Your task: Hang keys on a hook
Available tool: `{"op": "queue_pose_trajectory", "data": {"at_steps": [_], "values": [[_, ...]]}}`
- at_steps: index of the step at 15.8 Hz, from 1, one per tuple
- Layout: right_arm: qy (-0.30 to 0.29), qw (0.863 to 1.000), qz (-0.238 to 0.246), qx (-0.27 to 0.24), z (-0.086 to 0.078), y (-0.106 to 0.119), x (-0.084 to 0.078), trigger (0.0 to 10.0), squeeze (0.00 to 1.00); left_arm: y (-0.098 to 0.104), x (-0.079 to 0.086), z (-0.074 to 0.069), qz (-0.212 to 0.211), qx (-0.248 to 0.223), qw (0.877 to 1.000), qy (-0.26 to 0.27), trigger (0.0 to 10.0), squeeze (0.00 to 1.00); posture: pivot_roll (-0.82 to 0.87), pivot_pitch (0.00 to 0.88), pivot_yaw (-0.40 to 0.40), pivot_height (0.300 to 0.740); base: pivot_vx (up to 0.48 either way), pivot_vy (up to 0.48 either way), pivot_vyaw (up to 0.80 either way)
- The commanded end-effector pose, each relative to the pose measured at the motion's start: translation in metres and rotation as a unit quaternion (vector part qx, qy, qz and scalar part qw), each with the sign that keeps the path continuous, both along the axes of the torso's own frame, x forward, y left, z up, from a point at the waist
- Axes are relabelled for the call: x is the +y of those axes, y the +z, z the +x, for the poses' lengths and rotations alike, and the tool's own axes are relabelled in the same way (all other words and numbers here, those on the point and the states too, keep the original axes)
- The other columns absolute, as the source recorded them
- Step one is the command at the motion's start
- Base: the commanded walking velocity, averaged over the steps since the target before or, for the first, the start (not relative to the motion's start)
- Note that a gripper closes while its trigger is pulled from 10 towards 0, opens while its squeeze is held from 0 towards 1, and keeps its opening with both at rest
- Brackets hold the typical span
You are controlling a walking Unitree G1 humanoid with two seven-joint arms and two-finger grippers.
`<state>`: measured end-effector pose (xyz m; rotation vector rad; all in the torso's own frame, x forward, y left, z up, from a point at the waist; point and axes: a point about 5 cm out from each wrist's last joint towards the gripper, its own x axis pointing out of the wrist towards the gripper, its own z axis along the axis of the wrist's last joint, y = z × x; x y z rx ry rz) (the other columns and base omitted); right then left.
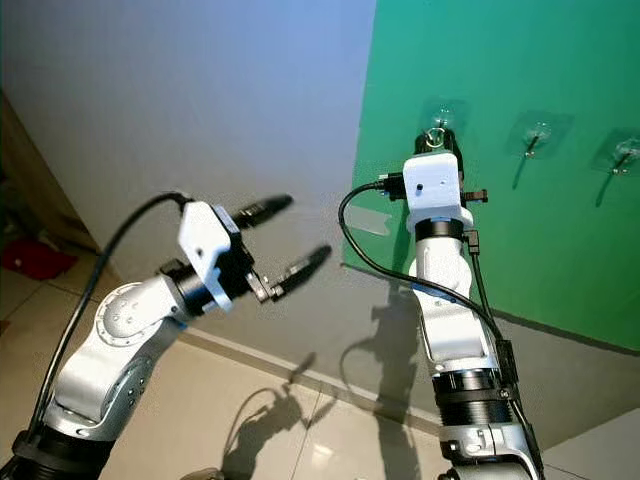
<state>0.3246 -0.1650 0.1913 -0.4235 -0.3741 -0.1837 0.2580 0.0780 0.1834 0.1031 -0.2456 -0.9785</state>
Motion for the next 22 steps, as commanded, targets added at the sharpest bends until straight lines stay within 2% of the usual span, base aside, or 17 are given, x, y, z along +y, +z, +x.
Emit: {"op": "queue_pose_trajectory", "data": {"at_steps": [1,5,9,17,18,19,20,21,22], "values": [[-0.008,1.000,-0.006,-0.003,0.003,0.003,-0.002,10.0,0.00,0.005,-0.002,-0.003,0.002,-0.008,1.000,-0.012,10.0,0.00,-0.01,0.000,0.004,0.740,0.000,0.000,0.00],[-0.021,0.999,-0.015,0.039,0.007,-0.009,-0.007,10.0,0.00,0.006,0.000,-0.001,0.003,-0.006,1.000,-0.010,10.0,0.00,-0.02,0.000,0.004,0.740,0.000,0.000,0.00],[-0.001,0.997,-0.001,0.074,0.009,-0.022,-0.004,10.0,0.00,0.006,-0.001,0.000,0.002,-0.006,1.000,-0.007,10.0,0.00,-0.02,0.000,0.002,0.740,0.000,0.000,0.00],[0.026,0.994,0.061,0.081,0.009,-0.025,-0.002,10.0,0.00,0.004,-0.005,-0.005,0.002,-0.011,1.000,-0.005,10.0,0.00,-0.03,0.000,-0.018,0.740,0.000,0.000,0.00],[0.025,0.994,0.062,0.082,0.009,-0.025,-0.003,10.0,0.48,0.004,-0.005,-0.004,0.003,-0.012,1.000,-0.003,10.0,0.00,-0.03,0.000,-0.019,0.740,0.000,0.000,0.00],[0.025,0.994,0.063,0.083,0.009,-0.025,-0.002,10.0,0.48,0.004,-0.005,-0.004,0.003,-0.012,1.000,-0.002,10.0,0.00,-0.03,0.000,-0.019,0.740,0.000,0.000,0.00],[0.027,0.994,0.062,0.085,0.009,-0.026,-0.002,10.0,0.84,0.004,-0.005,-0.004,0.004,-0.013,1.000,0.000,10.0,0.00,-0.03,0.000,-0.019,0.740,0.000,0.000,0.00],[0.027,0.994,0.066,0.085,0.009,-0.026,-0.002,10.0,1.00,0.004,-0.004,-0.003,0.004,-0.013,1.000,0.000,10.0,0.00,-0.03,0.000,-0.017,0.740,0.000,0.000,0.00],[0.028,0.993,0.073,0.085,0.009,-0.026,-0.002,10.0,1.00,0.004,-0.004,-0.003,0.004,-0.013,1.000,0.001,10.0,0.00,-0.03,0.000,-0.016,0.740,0.000,0.000,0.00]]}}
